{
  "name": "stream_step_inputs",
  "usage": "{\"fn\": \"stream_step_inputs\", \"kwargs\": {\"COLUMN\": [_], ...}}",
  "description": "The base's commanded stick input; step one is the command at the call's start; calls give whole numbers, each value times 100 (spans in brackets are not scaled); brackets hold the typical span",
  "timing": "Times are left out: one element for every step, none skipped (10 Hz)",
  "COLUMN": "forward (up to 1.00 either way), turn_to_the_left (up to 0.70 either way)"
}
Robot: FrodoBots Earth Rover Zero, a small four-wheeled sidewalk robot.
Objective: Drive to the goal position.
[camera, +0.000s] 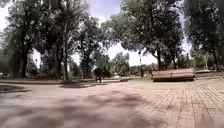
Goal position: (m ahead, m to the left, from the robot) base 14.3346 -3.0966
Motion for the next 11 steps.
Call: {"fn": "stream_step_inputs", "kwargs": {"forward": [70,70,70,70,70,70,70,70,70,70,70], "turn_to_the_left": [0,0,0,0,0,0,0,0,0,0,0]}}
